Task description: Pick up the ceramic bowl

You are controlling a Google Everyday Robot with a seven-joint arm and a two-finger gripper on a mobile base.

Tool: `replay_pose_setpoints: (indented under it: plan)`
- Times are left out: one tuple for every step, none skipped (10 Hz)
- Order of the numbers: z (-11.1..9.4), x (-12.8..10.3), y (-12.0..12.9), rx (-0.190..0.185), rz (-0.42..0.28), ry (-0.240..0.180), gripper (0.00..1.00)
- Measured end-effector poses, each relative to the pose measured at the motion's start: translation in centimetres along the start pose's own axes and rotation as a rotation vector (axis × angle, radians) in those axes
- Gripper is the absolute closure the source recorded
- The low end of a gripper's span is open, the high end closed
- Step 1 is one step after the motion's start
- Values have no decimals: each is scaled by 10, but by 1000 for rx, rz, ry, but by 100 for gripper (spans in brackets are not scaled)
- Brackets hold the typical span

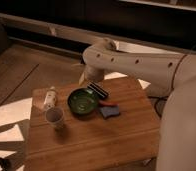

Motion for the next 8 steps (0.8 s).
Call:
replay_pose_setpoints:
  plan:
    - [1,-1,-6,9,15,3,35]
    - [7,-3,-22,33,52,15,35]
    - [18,-5,-40,60,89,33,35]
    - [33,-4,-55,84,117,63,35]
    - [48,-2,-61,100,130,92,35]
    - [74,0,-60,113,133,142,35]
    - [88,-1,-59,117,132,166,35]
    - [102,0,-57,123,126,197,35]
